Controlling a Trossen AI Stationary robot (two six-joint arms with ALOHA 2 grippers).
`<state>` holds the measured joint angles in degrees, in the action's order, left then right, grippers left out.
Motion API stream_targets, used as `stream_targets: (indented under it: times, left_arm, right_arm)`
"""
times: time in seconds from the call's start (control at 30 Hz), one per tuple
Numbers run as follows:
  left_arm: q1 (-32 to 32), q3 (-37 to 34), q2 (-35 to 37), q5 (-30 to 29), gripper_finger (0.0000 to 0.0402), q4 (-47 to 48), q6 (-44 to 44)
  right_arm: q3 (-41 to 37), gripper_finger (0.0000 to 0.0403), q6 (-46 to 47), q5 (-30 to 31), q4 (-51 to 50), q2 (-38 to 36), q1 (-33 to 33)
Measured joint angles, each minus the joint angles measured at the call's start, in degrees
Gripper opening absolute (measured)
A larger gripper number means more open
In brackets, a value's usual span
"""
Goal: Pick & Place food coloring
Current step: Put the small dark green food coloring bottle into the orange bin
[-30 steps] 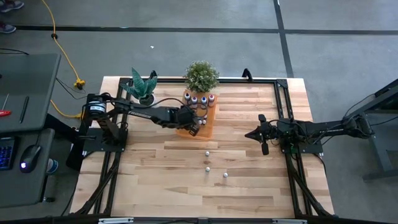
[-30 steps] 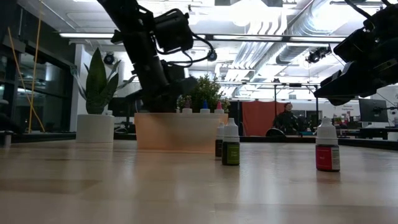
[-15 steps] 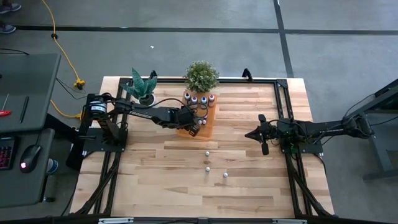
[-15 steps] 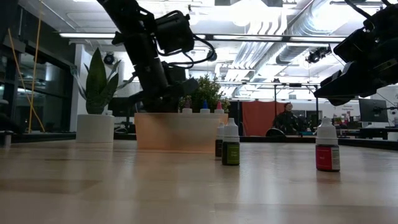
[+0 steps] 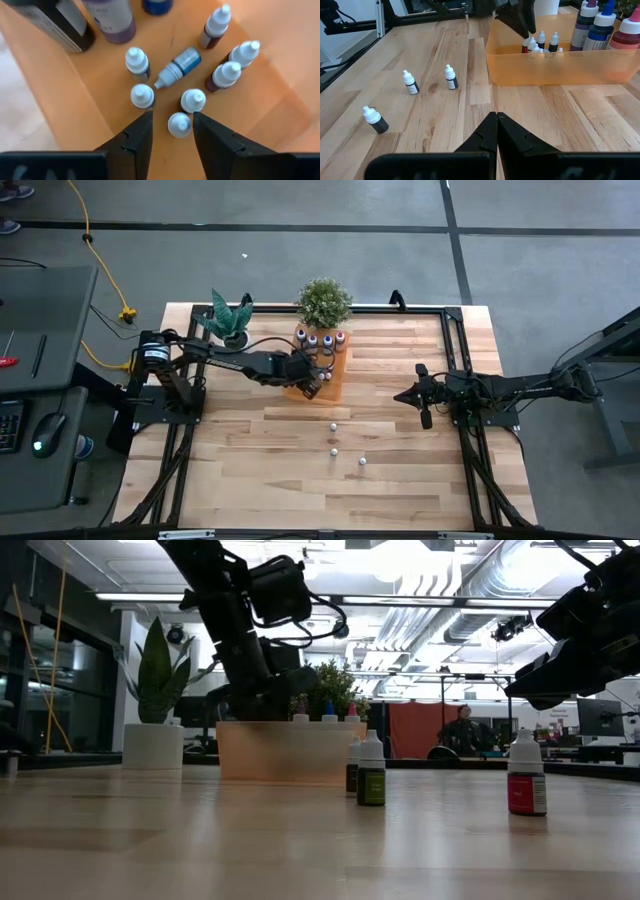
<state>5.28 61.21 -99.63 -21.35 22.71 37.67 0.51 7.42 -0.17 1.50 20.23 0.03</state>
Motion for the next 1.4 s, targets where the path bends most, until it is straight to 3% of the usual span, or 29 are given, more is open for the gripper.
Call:
stream_targets:
  times: [0.43,0.77,0.97,1.13,1.4]
  left_arm:
    - [-0.02,0.00,9.09,-2.51,0.0139,-1.04,-11.31]
    - [-1.36,0.00,19.34,1.63,0.0139,-8.92,-20.22]
    - [-4.12,0.05,21.81,11.62,0.0139,-16.01,-27.19]
    - [-6.18,3.16,21.81,21.86,0.0139,-15.39,-28.66]
    - [-10.81,11.31,20.73,23.54,0.0139,-3.85,-37.07]
  right_arm:
    - [0.00,0.0000,0.02,0.00,0.00,0.00,0.00]
    - [0.00,0.0000,0.02,0.00,0.00,0.02,0.00]
    - [0.00,0.0000,0.02,0.00,0.00,0.00,0.02]
    - [0.00,0.0000,0.02,0.00,0.02,0.00,0.00]
    - [0.00,0.0000,0.00,0.00,0.00,0.00,0.02]
